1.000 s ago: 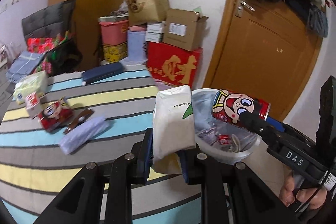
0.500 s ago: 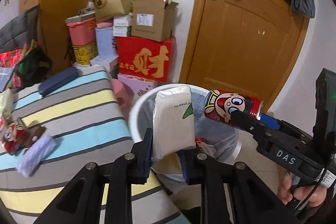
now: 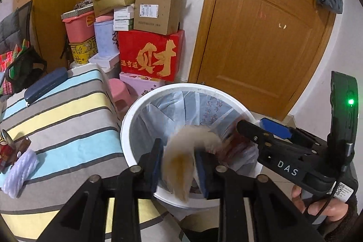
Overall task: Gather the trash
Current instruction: 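Open both tools to drop the paper bag and can into the bin, then move both open tools back over the table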
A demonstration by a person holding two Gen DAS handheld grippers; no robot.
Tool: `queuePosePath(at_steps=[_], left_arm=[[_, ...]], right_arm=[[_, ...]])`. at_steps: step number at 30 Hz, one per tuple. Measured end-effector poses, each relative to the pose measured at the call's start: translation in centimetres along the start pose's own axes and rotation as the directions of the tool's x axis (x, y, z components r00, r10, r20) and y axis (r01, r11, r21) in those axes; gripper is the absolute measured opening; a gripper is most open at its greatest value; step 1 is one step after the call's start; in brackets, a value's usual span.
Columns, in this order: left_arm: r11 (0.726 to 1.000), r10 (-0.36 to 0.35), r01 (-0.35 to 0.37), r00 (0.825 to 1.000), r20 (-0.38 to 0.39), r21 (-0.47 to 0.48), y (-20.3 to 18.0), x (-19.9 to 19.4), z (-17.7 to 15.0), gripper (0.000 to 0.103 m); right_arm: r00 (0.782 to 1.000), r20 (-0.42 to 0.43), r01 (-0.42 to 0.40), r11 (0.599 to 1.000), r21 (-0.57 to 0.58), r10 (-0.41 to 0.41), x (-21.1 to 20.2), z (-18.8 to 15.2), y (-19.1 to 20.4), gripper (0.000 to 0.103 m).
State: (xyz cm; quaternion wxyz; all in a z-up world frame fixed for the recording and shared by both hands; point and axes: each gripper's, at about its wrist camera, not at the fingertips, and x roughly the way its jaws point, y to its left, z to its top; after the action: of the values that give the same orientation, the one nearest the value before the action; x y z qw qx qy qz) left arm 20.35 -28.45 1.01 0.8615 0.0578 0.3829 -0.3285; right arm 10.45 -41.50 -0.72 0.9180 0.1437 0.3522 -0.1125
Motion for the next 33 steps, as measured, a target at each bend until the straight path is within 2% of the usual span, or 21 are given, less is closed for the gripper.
queuePosePath(at_steps=[1, 2, 6, 16, 33], left_arm=[[1.0, 0.002, -0.002, 1.0, 0.0, -0.003, 0.1, 0.0, 0.0, 0.043], [1.0, 0.006, -0.006, 1.0, 0.0, -0.008, 0.2, 0.0, -0.1, 0.047], [1.0, 0.006, -0.006, 1.0, 0.007, -0.023, 0.6, -0.4, -0.1, 0.047], [0.999, 0.02, -0.018, 0.999, 0.042, -0.047, 1.6, -2.5, -0.6, 0.047], [0.988, 0.119, -0.104, 0.985, 0.125, -0.114, 5.8, -9.4, -3.5, 0.048]], right_arm=[[1.0, 0.0, 0.0, 1.0, 0.001, 0.0, -0.1, 0.0, -0.1, 0.057], [1.0, 0.0, -0.001, 1.0, 0.002, 0.001, -0.1, 0.1, -0.1, 0.057], [1.0, 0.009, 0.021, 1.0, 0.001, -0.021, -0.2, 0.2, -0.3, 0.058], [0.999, 0.036, 0.007, 1.0, 0.014, -0.008, -1.3, 0.0, 0.4, 0.058], [0.995, 0.082, -0.052, 0.998, -0.028, 0.054, -3.1, -0.9, 4.6, 0.058]])
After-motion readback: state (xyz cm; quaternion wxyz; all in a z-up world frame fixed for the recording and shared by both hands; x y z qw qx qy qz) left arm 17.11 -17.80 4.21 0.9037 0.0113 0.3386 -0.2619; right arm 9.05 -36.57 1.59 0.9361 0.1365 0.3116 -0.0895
